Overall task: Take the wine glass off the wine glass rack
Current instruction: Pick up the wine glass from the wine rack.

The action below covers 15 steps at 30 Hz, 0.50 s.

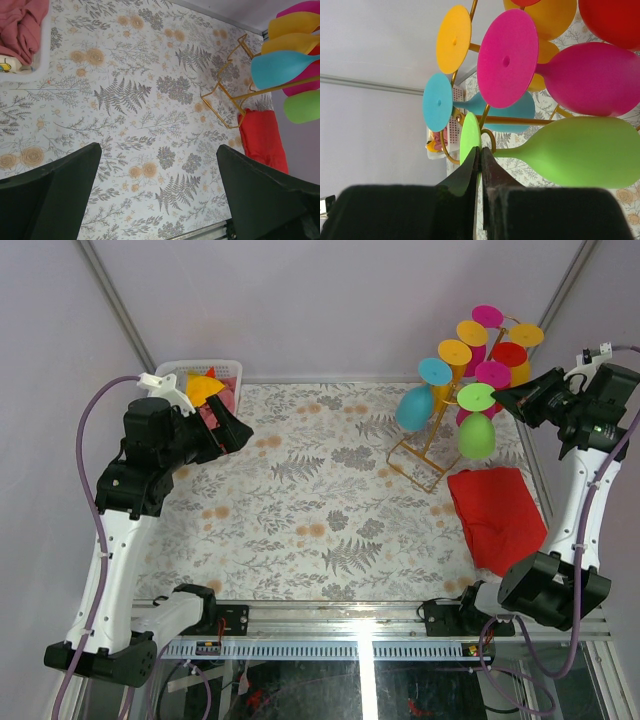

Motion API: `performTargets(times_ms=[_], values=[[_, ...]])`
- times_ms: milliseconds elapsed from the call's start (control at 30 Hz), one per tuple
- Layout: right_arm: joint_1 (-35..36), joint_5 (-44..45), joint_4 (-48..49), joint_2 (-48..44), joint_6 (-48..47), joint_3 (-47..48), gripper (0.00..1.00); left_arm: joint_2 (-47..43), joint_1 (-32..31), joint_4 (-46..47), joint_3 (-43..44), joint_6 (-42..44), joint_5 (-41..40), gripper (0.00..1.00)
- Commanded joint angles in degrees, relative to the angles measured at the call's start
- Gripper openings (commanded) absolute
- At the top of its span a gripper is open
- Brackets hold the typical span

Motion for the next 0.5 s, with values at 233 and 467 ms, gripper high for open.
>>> performTargets(times_ms=[233, 467], values=[[0.4, 0.8, 1.8, -4.4, 5.0, 0.8, 0.0, 0.0, 0.4, 2.5, -0.2, -0.2, 1.3, 1.0], [0.4, 3.6, 3.6, -7.1, 8.2, -0.5, 0.0, 0.3, 0.4, 2.5, 0.0, 0.2, 1.2, 1.0]])
